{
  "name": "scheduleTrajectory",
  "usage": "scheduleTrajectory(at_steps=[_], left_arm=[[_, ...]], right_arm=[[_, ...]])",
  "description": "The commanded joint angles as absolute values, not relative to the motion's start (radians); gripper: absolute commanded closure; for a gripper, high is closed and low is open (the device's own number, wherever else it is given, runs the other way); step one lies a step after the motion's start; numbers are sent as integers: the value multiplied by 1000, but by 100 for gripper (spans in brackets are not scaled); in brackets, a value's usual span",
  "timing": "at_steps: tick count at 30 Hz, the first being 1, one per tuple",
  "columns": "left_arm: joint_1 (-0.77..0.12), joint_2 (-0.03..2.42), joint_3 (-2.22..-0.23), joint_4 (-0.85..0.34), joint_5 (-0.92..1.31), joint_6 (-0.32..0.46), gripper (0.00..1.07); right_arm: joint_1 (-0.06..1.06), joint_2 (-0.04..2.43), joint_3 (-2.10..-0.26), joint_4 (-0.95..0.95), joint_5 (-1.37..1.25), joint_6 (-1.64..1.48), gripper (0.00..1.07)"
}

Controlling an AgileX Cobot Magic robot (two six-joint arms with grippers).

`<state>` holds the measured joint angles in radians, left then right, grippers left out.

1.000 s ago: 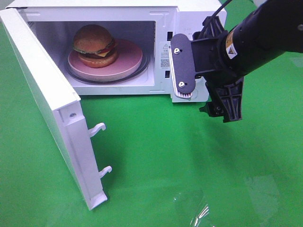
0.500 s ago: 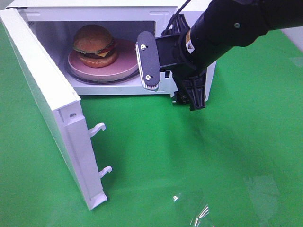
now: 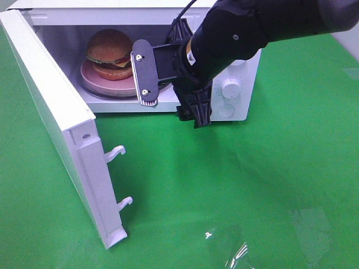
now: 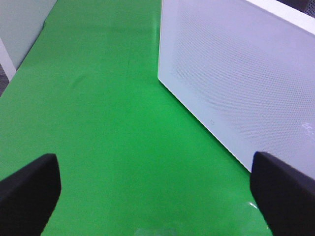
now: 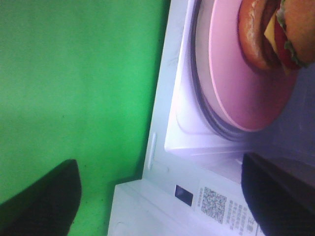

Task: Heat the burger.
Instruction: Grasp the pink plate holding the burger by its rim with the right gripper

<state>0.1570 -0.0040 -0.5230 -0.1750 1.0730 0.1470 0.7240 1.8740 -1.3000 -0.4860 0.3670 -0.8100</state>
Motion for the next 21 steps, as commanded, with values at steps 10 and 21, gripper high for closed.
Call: scheduleTrajectory(at_steps=[10, 21], left_arm=[[150, -10, -519, -181, 1074, 142, 10], [150, -10, -519, -181, 1074, 142, 10]], right_arm=[[727, 1996, -1413, -443, 297, -808, 24], [727, 2097, -1516, -412, 293, -808, 26]])
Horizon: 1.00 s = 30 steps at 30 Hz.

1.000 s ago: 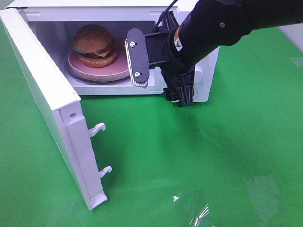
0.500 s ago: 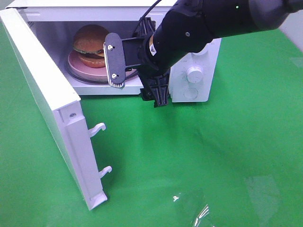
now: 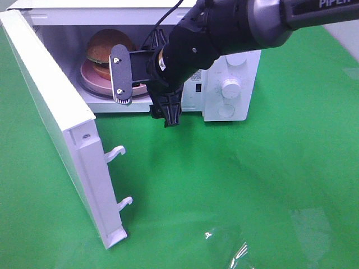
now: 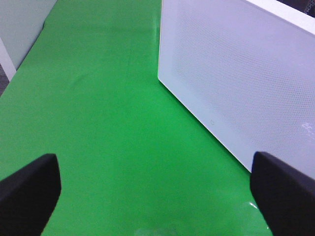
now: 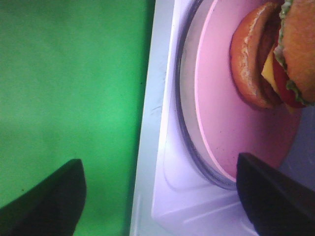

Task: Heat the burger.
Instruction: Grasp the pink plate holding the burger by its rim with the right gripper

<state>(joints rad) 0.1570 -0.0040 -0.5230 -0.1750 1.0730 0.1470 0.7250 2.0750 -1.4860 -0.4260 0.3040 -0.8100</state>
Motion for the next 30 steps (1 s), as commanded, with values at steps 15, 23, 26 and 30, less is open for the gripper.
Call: scheduleTrajectory(at_steps=[15, 23, 26, 30], left_arm=[[150, -10, -519, -181, 1074, 142, 10], [150, -10, -519, -180, 1074, 142, 10], [150, -10, -519, -180, 1074, 142, 10], [150, -10, -519, -181, 1074, 142, 10]], right_arm=[[727, 2232, -1665, -384, 292, -807, 28], [727, 2289, -1726, -385, 267, -808, 28], [727, 2307, -1745, -385, 267, -808, 29], [727, 2344, -1781, -385, 258, -808, 29]])
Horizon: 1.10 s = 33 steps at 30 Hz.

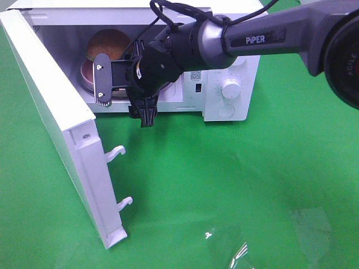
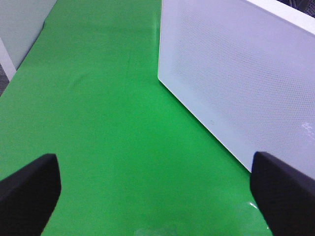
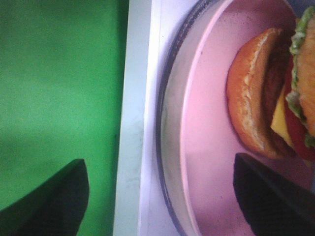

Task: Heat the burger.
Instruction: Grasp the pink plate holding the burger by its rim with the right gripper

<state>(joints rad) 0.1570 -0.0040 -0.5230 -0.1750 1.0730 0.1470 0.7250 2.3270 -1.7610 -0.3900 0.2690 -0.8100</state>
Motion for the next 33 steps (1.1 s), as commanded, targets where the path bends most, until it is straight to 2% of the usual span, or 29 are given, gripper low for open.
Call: scheduleTrajectory(at_steps=[1, 29, 31, 32, 33], left_arm=[[150, -10, -519, -181, 1074, 142, 10], [150, -10, -519, -180, 1074, 142, 10], [150, -10, -519, -180, 1074, 142, 10], [150, -10, -519, -180, 1074, 142, 10], [150, -10, -519, -180, 1074, 142, 10]], right_arm=[[727, 2344, -1781, -385, 258, -808, 29], [712, 2493, -1904, -340, 253, -809, 32], [712, 2493, -1904, -340, 252, -808, 39], [712, 2493, -1904, -340, 252, -808, 39], [712, 2493, -1904, -336, 253, -807, 48]])
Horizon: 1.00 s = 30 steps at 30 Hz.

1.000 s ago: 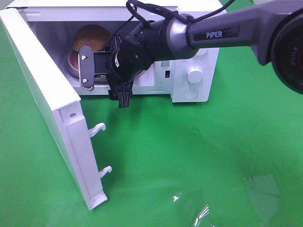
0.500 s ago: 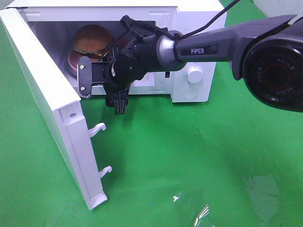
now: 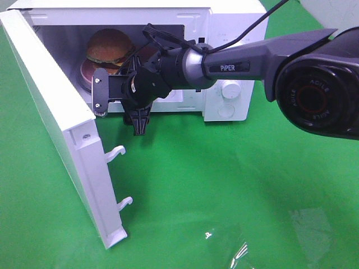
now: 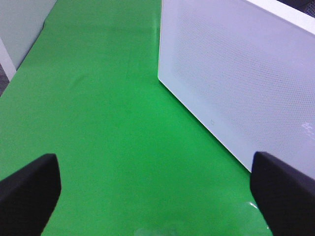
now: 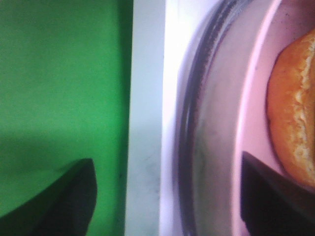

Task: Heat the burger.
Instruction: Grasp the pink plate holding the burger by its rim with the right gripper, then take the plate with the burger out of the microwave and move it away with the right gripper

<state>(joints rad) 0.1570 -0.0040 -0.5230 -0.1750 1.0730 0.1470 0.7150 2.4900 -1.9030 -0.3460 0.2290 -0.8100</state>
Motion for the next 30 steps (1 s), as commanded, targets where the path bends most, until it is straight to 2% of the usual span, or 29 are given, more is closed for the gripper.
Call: scheduleTrajectory(at_steps=[1, 2, 3, 5, 6, 7, 8, 10, 23, 30], left_arm=[[150, -10, -519, -180, 1074, 142, 10], [150, -10, -519, -180, 1074, 142, 10], [150, -10, -519, -180, 1074, 142, 10], [150, -10, -519, -180, 1074, 142, 10], [150, -10, -519, -180, 1074, 142, 10], [150, -10, -519, -180, 1074, 142, 10], [150, -10, -519, -180, 1074, 142, 10], [150, -10, -519, -180, 1074, 142, 10], [150, -10, -519, -180, 1074, 142, 10], [150, -10, -519, -181, 1074, 142, 10]], right_arm=[[712, 2493, -1904, -336, 253, -807, 48], [712, 2492, -1904, -335, 257, -807, 53], [712, 2492, -1904, -335, 257, -807, 53], [712, 2485, -1904, -324, 285, -807, 80], [712, 2485, -1904, -324, 285, -807, 80], [713, 2479, -1904, -303, 298, -807, 95], [713, 2479, -1904, -303, 298, -807, 95], [716, 2471, -1904, -293, 323, -810, 107], [716, 2421, -1902, -158, 430, -1016, 107], [716, 2334, -1792, -160, 417, -1112, 107]])
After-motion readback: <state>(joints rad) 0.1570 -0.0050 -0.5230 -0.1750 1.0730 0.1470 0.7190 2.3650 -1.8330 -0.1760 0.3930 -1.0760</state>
